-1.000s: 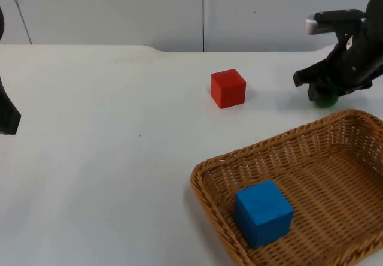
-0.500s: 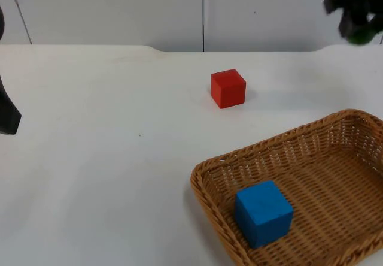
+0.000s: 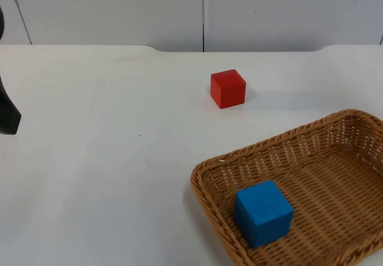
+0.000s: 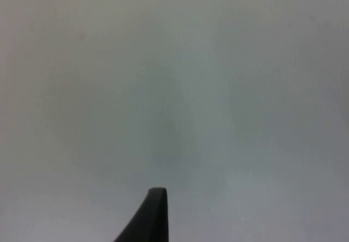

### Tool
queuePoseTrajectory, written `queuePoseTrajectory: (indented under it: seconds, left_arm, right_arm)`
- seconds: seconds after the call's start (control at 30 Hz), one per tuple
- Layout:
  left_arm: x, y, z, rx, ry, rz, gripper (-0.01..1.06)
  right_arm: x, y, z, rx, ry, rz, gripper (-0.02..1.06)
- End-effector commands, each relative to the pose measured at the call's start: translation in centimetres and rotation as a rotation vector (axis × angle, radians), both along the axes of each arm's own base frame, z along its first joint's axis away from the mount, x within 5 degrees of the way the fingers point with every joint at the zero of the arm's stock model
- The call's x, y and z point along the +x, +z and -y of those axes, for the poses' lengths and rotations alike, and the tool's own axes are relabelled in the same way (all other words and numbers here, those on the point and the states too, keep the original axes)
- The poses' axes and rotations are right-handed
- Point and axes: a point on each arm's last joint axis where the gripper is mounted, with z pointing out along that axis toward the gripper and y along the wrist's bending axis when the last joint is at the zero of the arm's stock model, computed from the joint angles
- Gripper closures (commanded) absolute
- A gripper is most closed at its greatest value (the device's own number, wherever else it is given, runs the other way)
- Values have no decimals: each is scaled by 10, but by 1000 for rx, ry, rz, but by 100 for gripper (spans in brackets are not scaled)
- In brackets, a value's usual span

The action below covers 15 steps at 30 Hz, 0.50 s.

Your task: Place all geometric objects except the red cube into the basket.

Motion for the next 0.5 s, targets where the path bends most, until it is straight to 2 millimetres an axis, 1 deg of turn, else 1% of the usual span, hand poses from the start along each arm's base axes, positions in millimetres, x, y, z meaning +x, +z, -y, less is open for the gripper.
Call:
queuePoseTrajectory:
  seconds: [0.0, 0.03, 0.2, 0.23, 0.3, 0.37, 0.4, 0.47]
  left_arm:
    - [-1, 1, 0, -5, 3, 10, 0]
    - [-1, 1, 0, -5, 3, 10, 0]
    - [-1, 1, 0, -5, 4, 13, 0]
    - [-1, 1, 0, -5, 4, 13, 0]
    - [-1, 1, 0, -5, 4, 13, 0]
    - [-1, 1, 0, -6, 4, 12, 0]
    - [-1, 1, 0, -6, 4, 12, 0]
    - [-1, 1, 0, -8, 5, 13, 0]
  right_arm:
    - [-21, -7, 4, 17, -11, -33, 105]
    - [-21, -7, 4, 17, -11, -33, 105]
    - [-37, -38, 3, 55, -15, -126, 105]
    - [-37, -38, 3, 55, -15, -126, 105]
    - [-42, -52, 3, 55, -2, -156, 105]
    - [-48, -63, 0, 52, 21, -178, 105]
    - [-48, -63, 0, 52, 21, -178, 105]
    - [-54, -72, -9, 54, 54, -187, 105]
